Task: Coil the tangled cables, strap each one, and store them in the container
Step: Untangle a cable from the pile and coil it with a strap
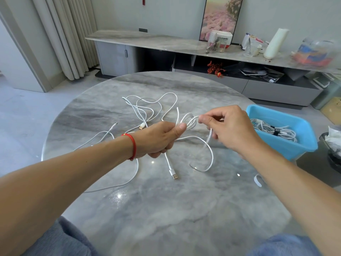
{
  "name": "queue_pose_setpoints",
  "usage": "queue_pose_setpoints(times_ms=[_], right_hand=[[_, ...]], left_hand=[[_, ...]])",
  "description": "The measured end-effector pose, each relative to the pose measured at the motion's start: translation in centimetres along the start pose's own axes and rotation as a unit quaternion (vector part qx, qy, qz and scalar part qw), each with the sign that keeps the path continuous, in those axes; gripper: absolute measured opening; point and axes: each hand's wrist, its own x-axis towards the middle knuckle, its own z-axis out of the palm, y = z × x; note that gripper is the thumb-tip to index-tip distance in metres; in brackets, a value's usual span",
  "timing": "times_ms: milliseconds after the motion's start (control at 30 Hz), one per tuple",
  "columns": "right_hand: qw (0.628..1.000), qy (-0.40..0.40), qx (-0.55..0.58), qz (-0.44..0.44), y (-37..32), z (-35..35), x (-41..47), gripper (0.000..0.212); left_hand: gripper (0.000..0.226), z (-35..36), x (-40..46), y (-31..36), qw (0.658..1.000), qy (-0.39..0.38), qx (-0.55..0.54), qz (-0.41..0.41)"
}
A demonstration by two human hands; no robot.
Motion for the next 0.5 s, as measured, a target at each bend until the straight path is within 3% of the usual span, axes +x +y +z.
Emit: queue_pose_setpoints(times_ms=[133, 300, 500], right_hand=[[0.986, -0.012, 0.156, 0.060, -0.5, 1.1, -0.3, 0.021], [0.976, -0.007, 0.211, 0.055, -0.9, 1.9, -0.4, 0.014], [0.967, 0.000, 0.249, 0.051, -0.8, 1.8, -0.2, 0.015]], left_hand=[[0.046, 0.5, 0.0, 0.1, 0.999, 0.009, -0.019, 0.029], [0.050, 1.1, 0.1, 0.1, 0.997, 0.050, -0.002, 0.060], [0.045, 1.2, 0.2, 0.3, 0.981, 0.106, 0.124, 0.101]])
